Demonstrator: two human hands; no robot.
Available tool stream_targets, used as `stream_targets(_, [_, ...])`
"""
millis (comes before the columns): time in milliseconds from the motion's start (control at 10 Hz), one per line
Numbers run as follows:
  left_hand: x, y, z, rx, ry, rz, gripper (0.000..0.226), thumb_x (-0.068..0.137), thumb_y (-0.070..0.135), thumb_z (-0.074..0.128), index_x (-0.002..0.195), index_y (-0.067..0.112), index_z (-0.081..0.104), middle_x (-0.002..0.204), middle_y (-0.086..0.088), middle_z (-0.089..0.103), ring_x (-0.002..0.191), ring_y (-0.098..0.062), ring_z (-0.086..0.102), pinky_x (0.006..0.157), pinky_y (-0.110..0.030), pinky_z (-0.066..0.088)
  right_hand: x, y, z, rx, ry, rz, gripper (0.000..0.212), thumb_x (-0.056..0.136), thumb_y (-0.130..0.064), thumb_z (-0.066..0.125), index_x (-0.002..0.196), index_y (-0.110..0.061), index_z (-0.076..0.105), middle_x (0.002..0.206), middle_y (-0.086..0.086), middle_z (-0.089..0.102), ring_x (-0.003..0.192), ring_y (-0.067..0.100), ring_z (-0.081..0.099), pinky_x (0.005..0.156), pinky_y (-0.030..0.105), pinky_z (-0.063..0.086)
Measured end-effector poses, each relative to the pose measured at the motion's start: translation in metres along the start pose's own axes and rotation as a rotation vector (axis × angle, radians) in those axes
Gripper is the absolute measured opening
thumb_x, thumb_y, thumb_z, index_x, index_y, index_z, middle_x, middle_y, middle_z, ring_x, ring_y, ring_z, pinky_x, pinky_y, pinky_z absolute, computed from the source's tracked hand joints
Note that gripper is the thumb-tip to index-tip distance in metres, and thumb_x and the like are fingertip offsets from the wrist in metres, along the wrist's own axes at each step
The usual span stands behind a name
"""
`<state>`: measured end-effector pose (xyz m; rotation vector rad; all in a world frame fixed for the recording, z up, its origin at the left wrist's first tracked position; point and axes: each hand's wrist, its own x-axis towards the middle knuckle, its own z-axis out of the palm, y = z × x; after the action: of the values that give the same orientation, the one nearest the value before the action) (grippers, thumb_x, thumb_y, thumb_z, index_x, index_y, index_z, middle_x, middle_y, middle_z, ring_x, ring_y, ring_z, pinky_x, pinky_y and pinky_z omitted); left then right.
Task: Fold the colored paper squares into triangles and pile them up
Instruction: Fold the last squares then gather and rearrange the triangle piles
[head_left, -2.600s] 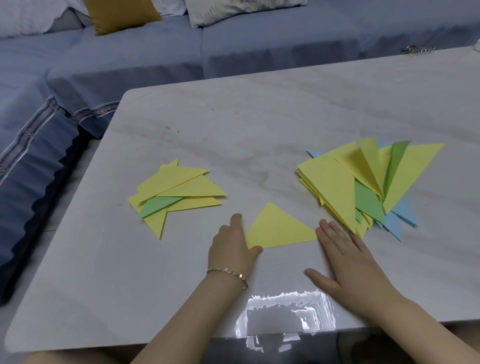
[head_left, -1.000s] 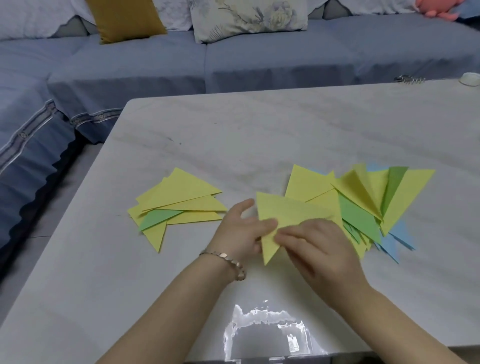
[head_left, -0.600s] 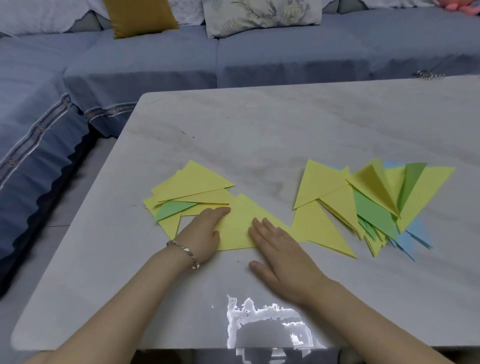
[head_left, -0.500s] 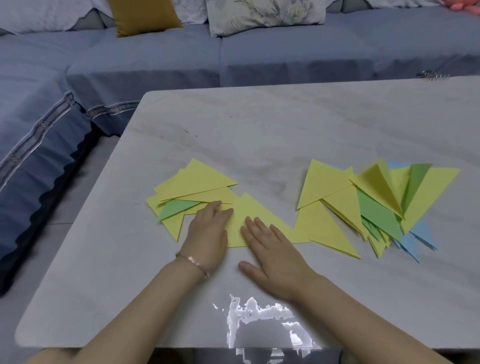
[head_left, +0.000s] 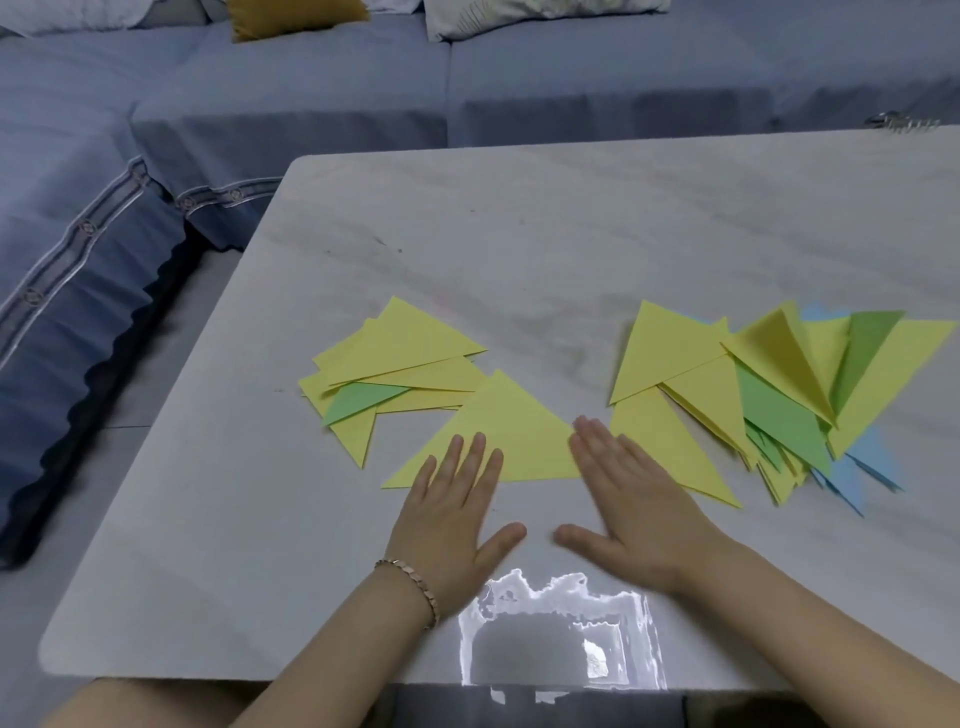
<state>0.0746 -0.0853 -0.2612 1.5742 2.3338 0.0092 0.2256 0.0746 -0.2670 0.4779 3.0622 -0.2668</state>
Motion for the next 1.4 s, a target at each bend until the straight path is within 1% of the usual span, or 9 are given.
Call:
stream_targets(100, [-0.004,0.006,-0.001,0.006,-0.041,-0.079,0.077,0.047,0.076,-0.039,0.118,0.045,-0.045,0.133,0.012,-0.05,0.127,-0.019,-0.045,0.105,-0.047,-0.025,-0.022,0.02,-0.004,-0.061,-0.016,0.127,0.088,0.09,-0.07,0.017,0.141,0.0,0.032,0.149,0.014,0.025,0.14,0.016,0.011,0.109,0.034,0.007])
stream_targets(300, [0.005,0.035,-0.005,-0.027,-0.071,-0.06,0.081,0.054,0.078,-0.029,0.13,0.049,-0.031,0.137,0.013,-0.045,0.125,-0.02,-0.045,0.103,-0.059,-0.022,-0.026,0.022,0.0,-0.114,0.032,0.163,0.088,0.09,-0.069,0.017,0.139,0.002,0.034,0.148,0.015,0.029,0.138,0.017,0.015,0.108,0.035,0.011])
stream_targets(500, [0.023,0.072,-0.001,-0.048,-0.024,0.116,0.081,0.071,0.066,-0.015,0.145,0.035,-0.006,0.145,0.024,-0.024,0.137,-0.015,-0.03,0.102,-0.051,-0.028,-0.026,0.024,0.003,-0.126,0.057,0.157,0.088,0.09,-0.069,0.015,0.137,0.001,0.041,0.145,0.015,0.035,0.136,0.018,0.02,0.108,0.035,0.01])
stream_targets(700, [-0.005,0.027,-0.002,-0.026,-0.038,-0.038,0.081,0.062,0.07,-0.025,0.138,0.041,-0.023,0.132,0.03,-0.04,0.132,-0.008,-0.036,0.106,-0.048,-0.023,-0.025,0.023,0.004,-0.134,0.065,0.177,0.088,0.089,-0.069,0.015,0.136,0.001,0.042,0.145,0.014,0.037,0.136,0.017,0.021,0.109,0.035,0.009])
stream_targets(900, [-0.045,-0.046,-0.01,0.034,0.036,-0.174,0.102,0.052,0.073,-0.039,0.143,0.033,-0.016,0.14,0.024,-0.029,0.131,0.0,-0.029,0.109,-0.029,-0.018,-0.024,0.024,0.007,-0.139,0.07,0.174,0.088,0.089,-0.069,0.015,0.136,0.001,0.041,0.146,0.013,0.035,0.136,0.017,0.02,0.109,0.035,0.009])
stream_targets(1000, [-0.042,-0.044,-0.025,-0.081,0.159,-0.216,0.093,0.07,0.077,0.0,0.134,0.025,0.044,0.148,0.01,0.033,0.139,-0.008,0.024,0.111,-0.033,0.013,-0.024,0.024,0.006,-0.134,0.076,0.176,0.088,0.09,-0.068,0.015,0.136,0.002,0.042,0.146,0.012,0.034,0.136,0.018,0.022,0.109,0.034,0.009])
stream_targets(1100, [-0.012,-0.03,-0.038,-0.233,0.304,-0.402,0.045,0.083,0.047,0.052,0.117,0.019,0.054,0.112,0.001,0.059,0.109,-0.024,0.051,0.086,-0.031,0.036,-0.024,0.022,0.003,-0.135,0.059,0.18,0.088,0.09,-0.068,0.015,0.136,0.002,0.041,0.146,0.013,0.034,0.135,0.018,0.022,0.11,0.034,0.009])
stream_targets(1300, [0.019,-0.022,-0.051,-0.326,0.095,-0.609,0.057,0.074,0.042,0.069,0.121,0.022,0.044,0.112,-0.004,0.056,0.113,-0.027,0.044,0.086,-0.033,0.038,-0.024,0.023,0.003,-0.113,0.033,0.189,0.088,0.089,-0.07,0.015,0.137,0.0,0.04,0.146,0.013,0.035,0.136,0.018,0.021,0.109,0.036,0.01])
stream_targets(1400, [0.018,-0.02,-0.059,-0.289,0.142,-0.526,0.019,0.081,0.036,0.062,0.076,0.022,0.05,0.084,0.0,0.056,0.102,-0.027,0.046,0.073,-0.031,0.032,-0.025,0.021,0.001,-0.102,0.033,0.185,0.087,0.09,-0.069,0.014,0.136,0.0,0.042,0.145,0.013,0.037,0.135,0.018,0.023,0.109,0.035,0.009])
